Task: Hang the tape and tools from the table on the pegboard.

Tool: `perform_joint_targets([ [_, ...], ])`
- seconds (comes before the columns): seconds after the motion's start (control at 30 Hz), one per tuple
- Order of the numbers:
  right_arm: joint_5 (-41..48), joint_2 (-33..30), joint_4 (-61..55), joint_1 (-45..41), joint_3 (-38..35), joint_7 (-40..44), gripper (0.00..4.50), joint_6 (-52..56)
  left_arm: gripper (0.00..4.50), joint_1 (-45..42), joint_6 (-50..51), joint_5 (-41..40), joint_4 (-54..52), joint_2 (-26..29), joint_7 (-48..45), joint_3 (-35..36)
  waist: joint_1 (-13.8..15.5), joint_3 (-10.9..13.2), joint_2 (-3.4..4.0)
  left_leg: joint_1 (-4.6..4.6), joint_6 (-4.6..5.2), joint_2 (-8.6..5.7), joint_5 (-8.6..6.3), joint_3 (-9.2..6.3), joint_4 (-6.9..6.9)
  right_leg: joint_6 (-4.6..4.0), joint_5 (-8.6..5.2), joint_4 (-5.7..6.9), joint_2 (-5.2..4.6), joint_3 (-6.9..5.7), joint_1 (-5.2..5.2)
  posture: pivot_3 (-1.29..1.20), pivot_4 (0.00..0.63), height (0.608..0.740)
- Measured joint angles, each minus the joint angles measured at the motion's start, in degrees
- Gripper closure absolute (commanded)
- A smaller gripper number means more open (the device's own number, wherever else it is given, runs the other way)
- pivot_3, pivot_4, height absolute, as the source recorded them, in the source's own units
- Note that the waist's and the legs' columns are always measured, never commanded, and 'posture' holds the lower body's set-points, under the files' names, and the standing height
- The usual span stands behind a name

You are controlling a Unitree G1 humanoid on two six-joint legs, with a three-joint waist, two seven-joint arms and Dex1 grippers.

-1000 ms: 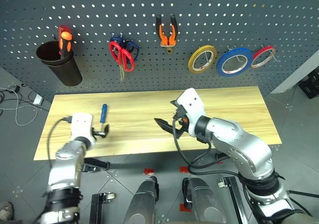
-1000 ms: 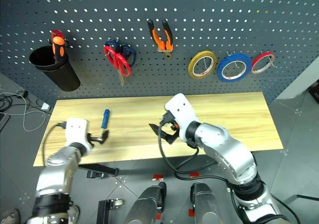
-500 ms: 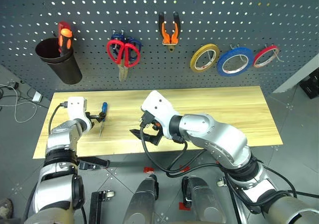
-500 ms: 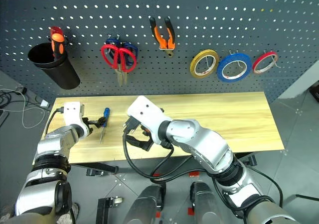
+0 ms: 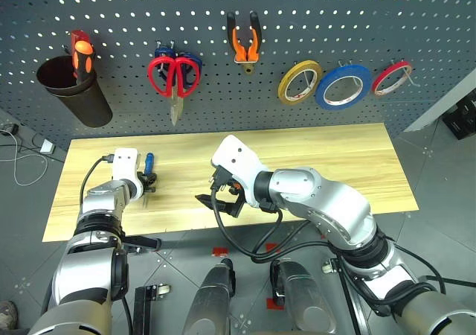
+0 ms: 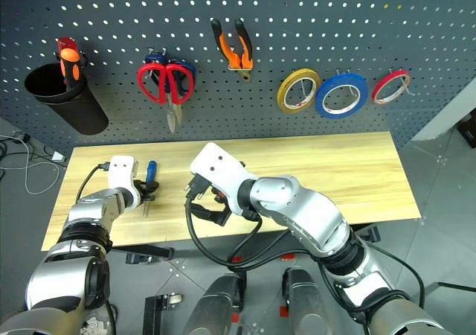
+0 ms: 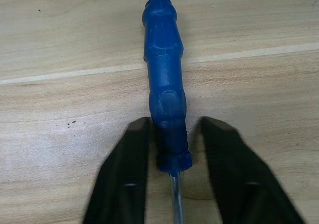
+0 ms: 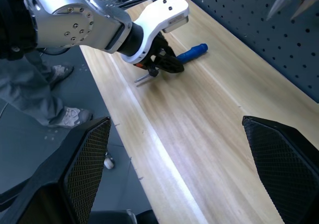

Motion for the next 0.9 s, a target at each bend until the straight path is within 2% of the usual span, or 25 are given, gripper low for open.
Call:
perform_joint_targets([
  [0.03,-0.3,-0.2,0.2,0.0,0.0,0.0,0.0,-0.5,4.0,0.2,-1.0,0.0,0.2,0.0,-0.1,0.0,0.0,0.0,-0.01,0.0,0.0,0.0,0.0,0.0,0.0,0.0,0.0,0.0,0.0,0.0,0.0,-0.07,0.363,0.74],
  [0.17,-2.4,-1.6,1.1,0.0,0.2,0.0,0.0,-4.2,3.99,1.0,-2.6,0.0,-0.2,0.7,-0.4,0.0,0.0,-0.1,-0.08,-0.01,-0.03,-0.01,0.01,0.01,0.0,0.0,0.0,-0.02,0.0,0.0,-0.01,-0.06,0.311,0.74],
  [0.23,-3.6,-2.7,0.9,0.7,0.1,0.2,0.0,-7.0,3.99,4.2,-4.9,0.1,-4.2,1.7,0.1,0.0,-0.1,-0.1,-0.11,-0.02,-0.23,-0.01,0.12,0.02,-0.02,0.0,0.0,-0.04,0.0,0.02,-0.04,-0.06,0.292,0.74],
  [0.37,-4.0,-4.5,-1.9,4.0,-0.1,1.4,0.0,-10.6,3.99,15.0,-13.4,2.2,-16.7,2.8,6.7,0.8,0.0,-0.2,-0.14,-0.02,-0.27,-0.01,0.12,0.06,-0.06,0.0,0.0,-0.11,0.0,0.09,-0.05,-0.07,0.254,0.74],
  [0.5,-3.9,-4.8,-4.9,5.8,-0.6,2.2,0.0,-12.9,3.99,28.9,-19.9,6.4,-35.5,0.7,21.4,6.4,0.1,-0.7,-0.44,-0.03,-0.27,-0.02,0.1,0.11,-0.06,0.01,0.01,-0.15,0.0,0.14,-0.05,-0.06,0.222,0.74],
  [0.7,-3.7,-5.1,-6.1,6.9,-3.8,3.6,0.0,-15.3,3.99,45.7,-20.3,10.5,-58.3,-9.0,31.8,9.7,1.3,-2.6,-0.31,0.02,-0.1,-0.01,-0.01,0.11,-0.03,0.09,0.05,-0.13,0.0,0.06,0.05,-0.04,0.199,0.74],
  [0.8,-3.4,-5.1,-6.1,6.7,-4.9,4.5,0.0,-16.0,3.99,48.5,-17.6,10.6,-67.1,-11.9,32.3,9.7,2.1,-2.8,-0.31,0.03,-0.18,0.02,0.09,-0.09,0.04,0.06,0.13,-0.09,0.02,-0.18,0.14,-0.03,0.194,0.74],
  [0.9,-3.4,-4.4,-5.6,5.7,-5.8,4.6,0.0,-16.6,3.99,43.7,-15.4,10.2,-71.4,-11.0,31.5,9.7,2.9,-3.2,-0.2,0.04,-0.26,0.04,0.37,-0.21,0.05,0.01,0.29,-0.09,0.05,-0.32,0.19,-0.03,0.191,0.74],
])
